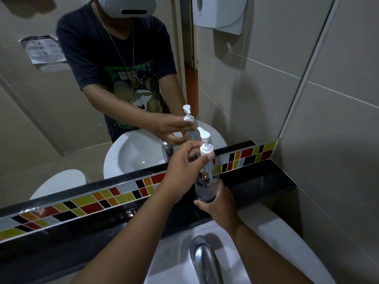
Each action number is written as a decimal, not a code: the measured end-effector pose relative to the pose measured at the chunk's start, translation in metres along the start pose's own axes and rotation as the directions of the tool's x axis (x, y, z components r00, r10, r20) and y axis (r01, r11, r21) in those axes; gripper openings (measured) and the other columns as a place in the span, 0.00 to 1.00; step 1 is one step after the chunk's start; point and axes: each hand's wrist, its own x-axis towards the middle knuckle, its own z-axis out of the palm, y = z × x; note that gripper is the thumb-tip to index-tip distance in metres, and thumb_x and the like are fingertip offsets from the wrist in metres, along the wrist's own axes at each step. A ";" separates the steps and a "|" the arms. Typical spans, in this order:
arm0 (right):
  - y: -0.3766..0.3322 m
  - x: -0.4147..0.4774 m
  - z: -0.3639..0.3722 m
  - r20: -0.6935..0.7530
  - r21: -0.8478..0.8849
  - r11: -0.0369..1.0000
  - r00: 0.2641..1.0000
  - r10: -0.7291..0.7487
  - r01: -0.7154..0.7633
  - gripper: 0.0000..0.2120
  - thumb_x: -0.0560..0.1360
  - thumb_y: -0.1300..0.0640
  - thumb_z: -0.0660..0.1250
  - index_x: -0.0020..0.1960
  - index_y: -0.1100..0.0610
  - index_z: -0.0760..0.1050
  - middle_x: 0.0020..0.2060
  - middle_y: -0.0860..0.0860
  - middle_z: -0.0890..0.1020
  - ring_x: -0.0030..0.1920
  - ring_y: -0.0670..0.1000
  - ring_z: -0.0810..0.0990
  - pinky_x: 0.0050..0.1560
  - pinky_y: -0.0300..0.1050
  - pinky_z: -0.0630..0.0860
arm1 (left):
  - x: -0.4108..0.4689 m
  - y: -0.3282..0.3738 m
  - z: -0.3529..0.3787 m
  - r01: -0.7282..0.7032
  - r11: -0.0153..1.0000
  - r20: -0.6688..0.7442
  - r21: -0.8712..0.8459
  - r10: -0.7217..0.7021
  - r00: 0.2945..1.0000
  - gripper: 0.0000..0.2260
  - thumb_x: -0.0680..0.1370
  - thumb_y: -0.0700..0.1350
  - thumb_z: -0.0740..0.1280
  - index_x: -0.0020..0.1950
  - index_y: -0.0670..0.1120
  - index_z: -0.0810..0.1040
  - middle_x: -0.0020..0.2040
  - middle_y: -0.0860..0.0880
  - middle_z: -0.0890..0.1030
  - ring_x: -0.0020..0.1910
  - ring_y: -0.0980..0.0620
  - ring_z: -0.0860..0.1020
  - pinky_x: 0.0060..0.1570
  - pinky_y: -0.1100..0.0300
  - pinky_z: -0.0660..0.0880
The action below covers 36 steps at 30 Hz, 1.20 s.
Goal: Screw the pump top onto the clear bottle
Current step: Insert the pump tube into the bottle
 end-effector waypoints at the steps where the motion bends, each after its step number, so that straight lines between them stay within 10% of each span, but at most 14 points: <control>1: 0.000 0.000 0.000 0.003 -0.010 1.000 1.000 0.002 -0.002 0.40 0.53 0.40 0.79 0.61 0.43 0.67 0.56 0.47 0.79 0.56 0.46 0.78 0.54 0.43 0.79 | 0.000 -0.003 0.000 0.006 1.000 0.004 0.001 -0.006 1.000 0.09 0.83 0.43 0.74 0.59 0.55 0.81 0.56 0.54 0.89 0.60 0.56 0.87 0.55 0.64 0.83; 8: 0.003 0.002 0.001 0.013 -0.020 1.000 1.000 0.017 -0.016 0.36 0.54 0.40 0.79 0.57 0.48 0.70 0.52 0.48 0.80 0.53 0.48 0.80 0.50 0.48 0.81 | -0.002 -0.022 -0.001 0.033 0.998 0.033 0.057 -0.035 0.999 0.09 0.82 0.42 0.74 0.59 0.55 0.81 0.60 0.49 0.88 0.61 0.49 0.87 0.60 0.52 0.85; 21: 0.002 0.000 0.001 0.025 -0.057 0.998 1.000 0.017 -0.015 0.40 0.54 0.36 0.77 0.61 0.49 0.68 0.56 0.50 0.78 0.56 0.50 0.79 0.52 0.49 0.81 | -0.004 -0.041 0.006 -0.039 0.998 -0.038 0.044 0.040 0.998 0.13 0.81 0.39 0.75 0.57 0.57 0.80 0.56 0.57 0.87 0.53 0.68 0.85 0.49 0.70 0.81; 28: -0.007 0.006 -0.019 0.134 -0.020 0.981 0.972 0.193 -0.192 0.68 0.47 0.44 0.84 0.78 0.48 0.50 0.73 0.53 0.64 0.73 0.56 0.63 0.68 0.58 0.70 | -0.003 -0.065 -0.005 0.086 0.993 0.004 0.079 -0.087 0.996 0.38 0.73 0.42 0.84 0.80 0.48 0.72 0.74 0.53 0.79 0.73 0.57 0.76 0.61 0.68 0.80; 32: -0.012 0.004 -0.070 0.206 -0.205 0.973 0.967 0.151 -0.108 0.58 0.58 0.49 0.83 0.78 0.52 0.53 0.75 0.53 0.60 0.75 0.55 0.54 0.71 0.51 0.61 | -0.005 -0.082 -0.008 0.126 0.981 0.089 0.151 -0.140 0.986 0.45 0.71 0.44 0.85 0.84 0.50 0.67 0.72 0.56 0.76 0.75 0.55 0.72 0.59 0.73 0.71; 36: -0.046 0.011 -0.117 0.156 -0.097 0.994 0.987 -0.029 0.045 0.38 0.65 0.50 0.79 0.71 0.47 0.66 0.70 0.50 0.68 0.69 0.54 0.67 0.66 0.54 0.70 | 0.002 -0.091 -0.008 0.072 0.980 0.117 0.184 -0.095 0.989 0.47 0.68 0.42 0.88 0.81 0.55 0.67 0.73 0.54 0.79 0.73 0.55 0.76 0.59 0.76 0.76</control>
